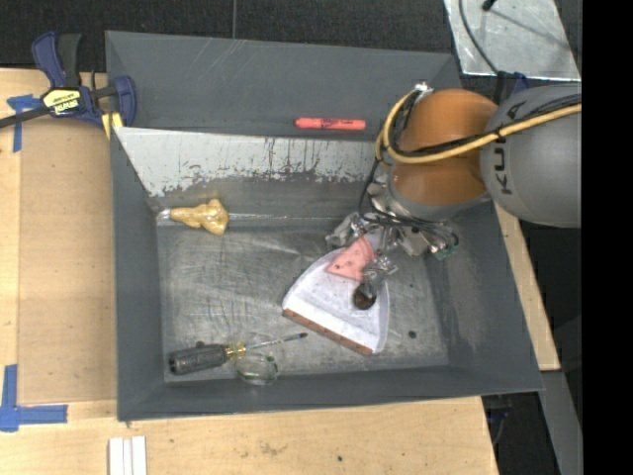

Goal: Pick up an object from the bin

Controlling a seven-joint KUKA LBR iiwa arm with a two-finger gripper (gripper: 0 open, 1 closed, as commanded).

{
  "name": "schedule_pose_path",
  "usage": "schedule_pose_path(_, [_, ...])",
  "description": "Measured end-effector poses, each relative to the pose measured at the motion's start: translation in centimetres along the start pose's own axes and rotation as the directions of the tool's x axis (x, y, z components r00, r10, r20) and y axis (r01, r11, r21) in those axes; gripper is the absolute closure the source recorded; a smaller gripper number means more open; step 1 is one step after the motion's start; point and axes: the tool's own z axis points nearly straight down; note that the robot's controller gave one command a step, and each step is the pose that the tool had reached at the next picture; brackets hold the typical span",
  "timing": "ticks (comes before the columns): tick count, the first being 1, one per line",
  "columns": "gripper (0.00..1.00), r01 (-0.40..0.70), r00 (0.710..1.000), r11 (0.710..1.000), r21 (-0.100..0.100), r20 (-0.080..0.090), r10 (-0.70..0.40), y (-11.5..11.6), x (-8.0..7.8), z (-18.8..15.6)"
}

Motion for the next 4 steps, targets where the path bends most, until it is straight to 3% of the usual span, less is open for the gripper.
schedule_pose_path(1, [1.0, -0.065, 0.998, 0.998, 0.0, -0.004, 0.065, 1.0, -0.6, -3.1])
schedule_pose_path(2, [1.0, -0.232, 0.973, 0.973, 0.003, 0.005, 0.232, 0.8, -1.3, -5.7])
schedule_pose_path(3, [1.0, -0.143, 0.99, 0.99, 0.002, -0.001, 0.143, 0.6, 2.1, -7.3])
schedule_pose_path(4, [1.0, -0.092, 0.996, 0.996, 0.001, -0.006, 0.092, 0.7, 1.7, -12.3])
